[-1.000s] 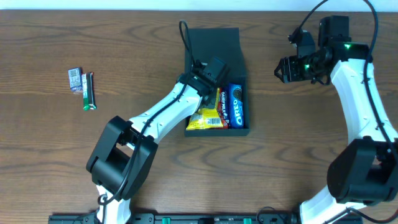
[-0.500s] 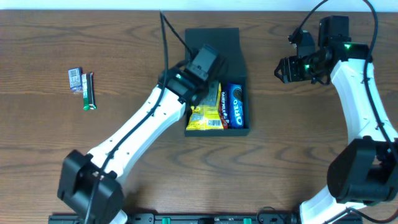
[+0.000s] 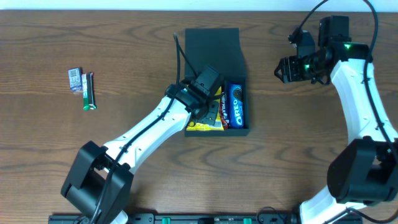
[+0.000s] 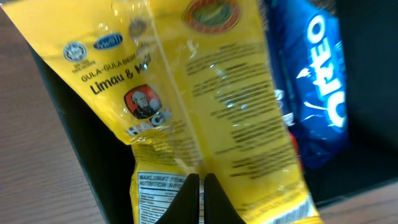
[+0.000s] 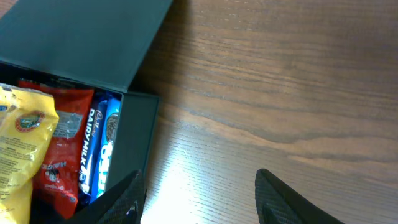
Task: Pack container
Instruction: 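Push the yellow bag down into the box and open left gripper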
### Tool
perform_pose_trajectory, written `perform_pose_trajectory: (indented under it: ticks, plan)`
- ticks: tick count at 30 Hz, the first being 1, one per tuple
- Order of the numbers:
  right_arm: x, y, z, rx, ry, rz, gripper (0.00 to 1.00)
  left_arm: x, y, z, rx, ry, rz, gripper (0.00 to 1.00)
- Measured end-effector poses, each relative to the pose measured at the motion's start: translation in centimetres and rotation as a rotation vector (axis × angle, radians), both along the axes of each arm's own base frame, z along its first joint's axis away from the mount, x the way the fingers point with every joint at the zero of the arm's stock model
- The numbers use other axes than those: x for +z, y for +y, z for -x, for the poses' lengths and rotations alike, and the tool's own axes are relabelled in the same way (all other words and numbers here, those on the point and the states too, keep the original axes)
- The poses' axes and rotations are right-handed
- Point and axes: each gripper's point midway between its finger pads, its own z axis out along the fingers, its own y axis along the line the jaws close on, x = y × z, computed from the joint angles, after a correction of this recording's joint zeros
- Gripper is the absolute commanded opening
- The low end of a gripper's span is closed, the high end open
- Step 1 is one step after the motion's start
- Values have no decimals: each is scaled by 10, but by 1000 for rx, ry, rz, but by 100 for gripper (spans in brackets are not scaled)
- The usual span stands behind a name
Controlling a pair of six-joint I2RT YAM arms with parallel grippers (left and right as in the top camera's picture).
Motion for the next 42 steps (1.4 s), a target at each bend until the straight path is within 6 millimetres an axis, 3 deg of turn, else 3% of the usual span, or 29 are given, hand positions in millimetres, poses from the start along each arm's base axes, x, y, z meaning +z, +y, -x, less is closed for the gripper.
perform_pose_trajectory:
  ticks: [20,25,30,33,37,42]
  plan:
    - [0,0,1,0,3,0,57,-27,3,-2,8,28,-30,6]
    - [0,0,1,0,3,0,57,-15,2,-8,14,20,-32,6]
    - [0,0,0,0,2,0,57,33,-8,-39,32,-134,14,6]
    - [0,0,0,0,0,0,57,55,-11,-47,30,-196,41,6]
    - [0,0,-1,0,-3,0,57,49,-15,-43,15,-167,49,6]
    - [1,0,-3,0,-12,1,57,23,-25,-36,-18,-78,64,6]
